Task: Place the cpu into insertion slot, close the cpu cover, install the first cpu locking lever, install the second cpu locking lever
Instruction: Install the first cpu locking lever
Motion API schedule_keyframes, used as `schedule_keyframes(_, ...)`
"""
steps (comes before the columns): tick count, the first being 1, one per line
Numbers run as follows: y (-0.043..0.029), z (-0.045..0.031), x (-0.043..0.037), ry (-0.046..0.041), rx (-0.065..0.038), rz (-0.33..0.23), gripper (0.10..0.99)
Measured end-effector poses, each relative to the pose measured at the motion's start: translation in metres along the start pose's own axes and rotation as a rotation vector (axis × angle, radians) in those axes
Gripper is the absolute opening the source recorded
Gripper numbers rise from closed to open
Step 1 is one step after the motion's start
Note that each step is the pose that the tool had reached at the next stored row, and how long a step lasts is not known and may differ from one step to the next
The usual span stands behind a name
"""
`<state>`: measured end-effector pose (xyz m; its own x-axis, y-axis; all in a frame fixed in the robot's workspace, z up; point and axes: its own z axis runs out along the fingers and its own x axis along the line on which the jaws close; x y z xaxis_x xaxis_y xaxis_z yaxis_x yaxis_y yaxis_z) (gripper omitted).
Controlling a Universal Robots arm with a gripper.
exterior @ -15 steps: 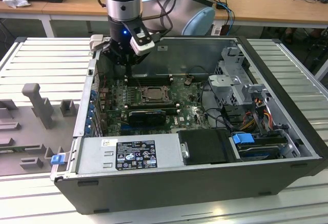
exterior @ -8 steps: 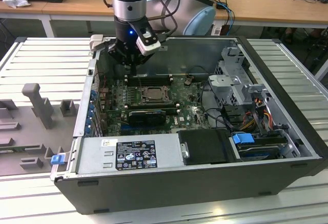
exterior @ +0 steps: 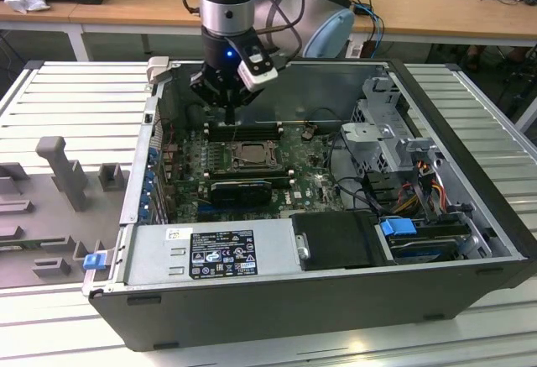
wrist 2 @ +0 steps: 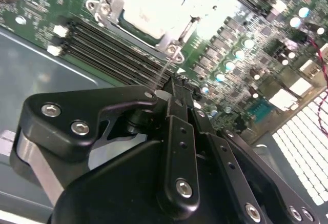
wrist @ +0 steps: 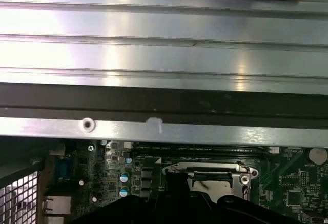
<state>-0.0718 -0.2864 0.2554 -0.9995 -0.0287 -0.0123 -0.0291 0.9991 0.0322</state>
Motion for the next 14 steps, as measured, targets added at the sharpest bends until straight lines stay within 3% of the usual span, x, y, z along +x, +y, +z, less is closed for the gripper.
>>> schedule_keyframes(6,-0.0005,0.0005,-0.0147,0.0001,-0.001,0.0,0.106)
schedule_keyframes(8,-0.0005,0.0007,-0.0161,-0.0006,-0.029,0.0,0.106)
schedule_keyframes(9,-0.0009,0.001,-0.0174,-0.0014,-0.052,0.0,0.106)
schedule_keyframes(10,-0.0013,0.0014,-0.018,-0.0017,-0.063,0.0,0.106)
schedule_keyframes(11,-0.0016,0.0023,-0.0183,-0.0019,-0.067,0.001,0.106)
schedule_keyframes(14,-0.002,0.0097,-0.0191,-0.0016,-0.069,-0.002,0.106)
